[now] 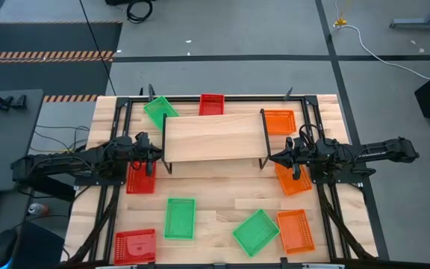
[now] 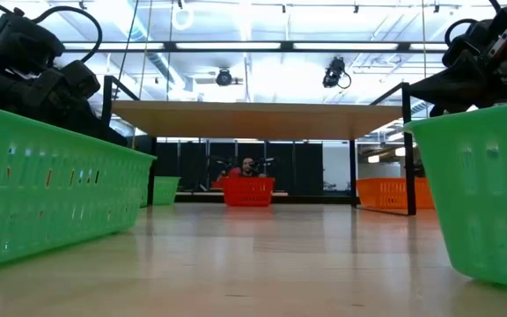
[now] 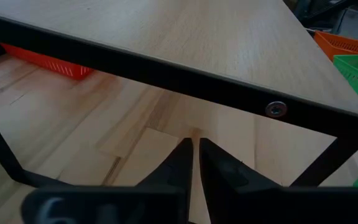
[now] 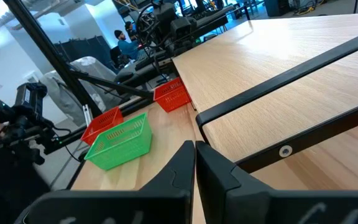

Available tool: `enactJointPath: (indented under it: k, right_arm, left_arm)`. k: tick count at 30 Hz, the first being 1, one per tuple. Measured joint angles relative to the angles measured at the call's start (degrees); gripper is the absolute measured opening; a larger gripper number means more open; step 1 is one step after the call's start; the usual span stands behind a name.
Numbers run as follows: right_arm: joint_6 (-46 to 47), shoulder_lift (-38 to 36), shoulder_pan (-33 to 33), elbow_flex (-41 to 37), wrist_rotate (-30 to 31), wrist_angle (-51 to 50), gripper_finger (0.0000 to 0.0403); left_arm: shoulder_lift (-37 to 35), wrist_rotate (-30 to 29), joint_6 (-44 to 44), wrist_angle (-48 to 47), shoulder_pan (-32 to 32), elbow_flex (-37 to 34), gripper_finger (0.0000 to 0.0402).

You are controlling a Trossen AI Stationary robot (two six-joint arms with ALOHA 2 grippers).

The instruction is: Stack baskets on shelf by color

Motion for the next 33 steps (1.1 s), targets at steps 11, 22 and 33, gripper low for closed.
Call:
enactJointPath:
  k: [11,22,33]
  right_arm:
    - [0.0,0.0,0.0,0.0,0.0,0.0,0.002]
    - [0.0,0.0,0.0,0.0,-0.2,0.0,0.002]
    - [-5.1,0.0,0.0,0.0,1.2,0.3,0.002]
  left_arm:
    - [0.0,0.0,0.0,0.0,0.0,0.0,0.0035]
    - [0.2,5.4,-14.4,6.3,0.0,4.1,0.0029]
    - [11.7,10.6,-10.1,-17.8,-0.2,33.5,0.0032]
